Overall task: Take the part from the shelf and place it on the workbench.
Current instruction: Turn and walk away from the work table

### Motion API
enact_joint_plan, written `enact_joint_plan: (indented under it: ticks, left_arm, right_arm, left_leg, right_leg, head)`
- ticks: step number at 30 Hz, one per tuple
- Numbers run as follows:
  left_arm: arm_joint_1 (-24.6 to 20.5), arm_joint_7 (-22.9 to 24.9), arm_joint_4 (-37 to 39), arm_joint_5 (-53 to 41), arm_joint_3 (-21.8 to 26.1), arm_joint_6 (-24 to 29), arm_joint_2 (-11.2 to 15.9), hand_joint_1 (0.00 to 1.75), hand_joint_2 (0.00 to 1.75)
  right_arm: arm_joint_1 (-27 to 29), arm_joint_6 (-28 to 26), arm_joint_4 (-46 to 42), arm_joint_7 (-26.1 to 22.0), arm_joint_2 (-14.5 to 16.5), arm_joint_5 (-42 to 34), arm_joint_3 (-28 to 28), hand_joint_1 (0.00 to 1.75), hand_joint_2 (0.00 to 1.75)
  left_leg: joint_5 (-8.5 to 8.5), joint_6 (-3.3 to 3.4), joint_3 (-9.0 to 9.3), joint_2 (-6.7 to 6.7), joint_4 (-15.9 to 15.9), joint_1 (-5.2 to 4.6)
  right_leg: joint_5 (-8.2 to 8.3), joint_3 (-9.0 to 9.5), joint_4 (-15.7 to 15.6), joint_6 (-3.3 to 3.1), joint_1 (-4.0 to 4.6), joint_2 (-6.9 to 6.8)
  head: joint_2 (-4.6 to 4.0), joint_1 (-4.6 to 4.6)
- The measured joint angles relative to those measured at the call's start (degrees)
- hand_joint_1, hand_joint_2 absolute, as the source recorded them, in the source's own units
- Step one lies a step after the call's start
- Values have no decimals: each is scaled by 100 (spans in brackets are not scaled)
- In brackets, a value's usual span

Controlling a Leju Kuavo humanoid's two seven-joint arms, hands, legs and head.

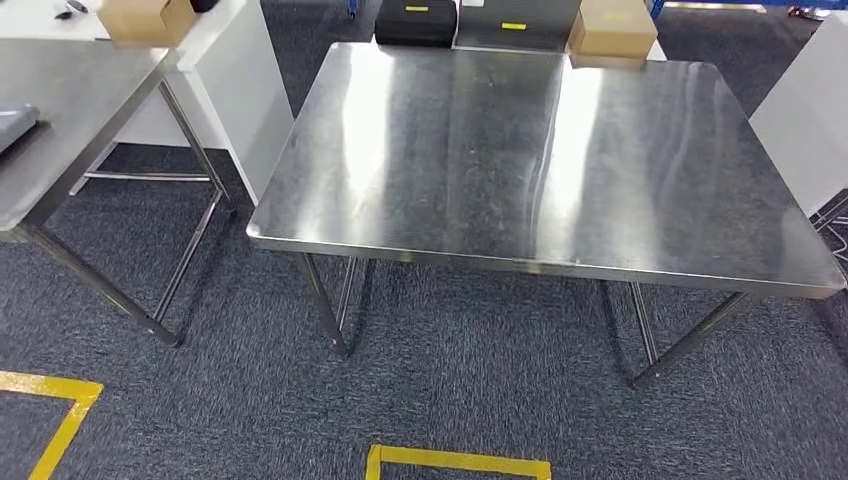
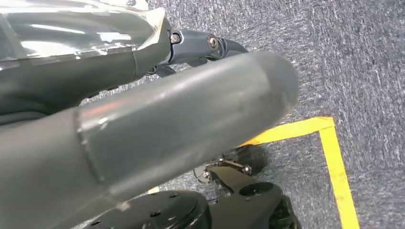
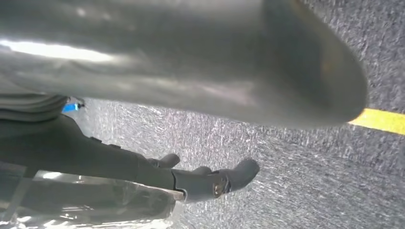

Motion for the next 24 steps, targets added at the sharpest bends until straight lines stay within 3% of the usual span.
enact_joint_plan:
  ticks: [1, 3, 4, 5, 6, 7, 9, 11, 12, 13, 15, 17, 19, 20, 21, 22, 24]
  left_arm:
    - [8, -12, 0, 1, 11, 8, 2, 0, 0]
    - [15, -39, 0, -4, 33, 14, 4, 0, 0]
    - [13, -50, 0, -10, 41, 11, 4, 0, 0]
    - [12, -58, 0, -21, 45, 5, 4, 0, 0]
    - [10, -65, 0, -33, 47, -2, 4, 0, 0]
    - [8, -70, 0, -44, 48, -10, 4, 0, 0]
    - [-4, -75, 0, -62, 51, -20, 3, 0, 0]
    - [-22, -77, 0, -85, 55, -23, -2, 0, 0]
    - [-31, -76, 0, -101, 56, -25, -5, 0, 0]
    - [-38, -73, 0, -115, 57, -27, -7, 0, 0]
    - [-58, -56, 1, -144, 59, -34, -11, 0, 0]
    - [-84, -34, 1, -182, 59, -46, -20, 0, 0]
    - [-104, -22, 0, -216, 58, -61, -26, 0, 0]
    - [-108, -20, 0, -224, 58, -67, -28, 0, 0]
    - [-110, -16, 1, -229, 58, -74, -30, 0, 0]
    - [-110, -13, 1, -231, 58, -80, -32, 0, 0]
    - [-115, -7, 1, -231, 58, -87, -37, 0, 0]
  right_arm:
    - [2, 39, 2, 1, -5, 5, 16, 0, 0]
    - [3, 118, 4, 1, -14, -8, 39, 0, 0]
    - [4, 151, 4, 1, -18, -29, 42, 0, 0]
    - [4, 186, 4, 1, -21, -57, 43, 0, 0]
    - [4, 214, 5, 1, -23, -90, 42, 0, 0]
    - [3, 253, 5, 1, -26, -120, 42, 0, 0]
    - [2, 332, 4, 2, -34, -178, 41, 0, 0]
    - [-3, 428, 4, 15, -44, -260, 29, 0, 0]
    - [-10, 477, 4, 28, -49, -305, 14, 0, 0]
    - [-18, 520, 5, 44, -52, -348, -6, 0, 0]
    - [-23, 582, 5, 85, -61, -415, -59, 0, 0]
    - [-22, 620, 5, 133, -74, -467, -112, 0, 0]
    - [-25, 643, 5, 165, -81, -493, -148, 0, 0]
    - [-25, 648, 5, 171, -81, -498, -160, 0, 0]
    - [-25, 648, 5, 171, -85, -499, -173, 0, 0]
    - [-25, 648, 5, 172, -91, -501, -185, 0, 0]
    - [-31, 648, 5, 172, -104, -502, -206, 0, 0]
  left_leg:
    - [-183, -37, -39, -14, 126, 17]
    - [-776, -116, -152, -34, 652, 65]
    - [-1023, -149, -207, -34, 1004, 91]
    - [-1136, -176, -230, -34, 1301, 115]
    - [-1103, -195, -197, -34, 1466, 138]
    - [-956, -208, -69, -33, 1437, 162]
    - [-675, -221, 424, -39, 832, 197]
    - [-683, -215, 871, -67, 138, 185]
    - [-745, -206, 957, -80, -43, 164]
    - [-752, -183, 967, -87, -112, 138]
    - [-680, -66, 854, -66, -154, 125]
    - [-544, 95, 678, -35, -187, 116]
    - [-403, 174, 500, -13, -186, 83]
    - [-330, 186, 407, -2, -184, 69]
    - [-256, 187, 313, 11, -179, 58]
    - [-182, 181, 217, 21, -174, 51]
    - [-37, 153, 60, 31, -161, 44]
  right_leg:
    - [55, -41, -5, -63, -24, -11]
    - [173, -160, -5, -138, -30, -31]
    - [231, -233, 1, -151, -25, -38]
    - [289, -312, 10, -139, -20, -42]
    - [344, -384, 26, -124, -19, -46]
    - [396, -467, 56, -102, -23, -48]
    - [472, -612, 134, -46, -35, -45]
    - [539, -719, 195, 40, -32, -42]
    - [580, -753, 206, 86, -31, -43]
    - [626, -782, 210, 133, -33, -43]
    - [633, -890, 258, 189, -33, -38]
    - [293, -1078, 601, 139, -28, -22]
    - [-230, -1285, 1291, 58, -34, -5]
    - [-378, -1344, 1627, 64, -35, 0]
    - [-395, -1328, 1846, 105, -36, 4]
    - [-301, -1223, 1892, 167, -36, 6]
    - [-31, -736, 1423, 259, -35, 6]
  head:
    - [0, -10]
    - [0, -30]
    - [0, -35]
    - [0, -37]
    - [0, -36]
    - [0, -38]
    - [0, -38]
    - [0, -35]
    - [0, -37]
    - [0, -35]
    - [0, -28]
    - [0, 6]
    - [0, 32]
    - [0, 37]
    - [0, 36]
    - [0, 36]
    - [0, 37]
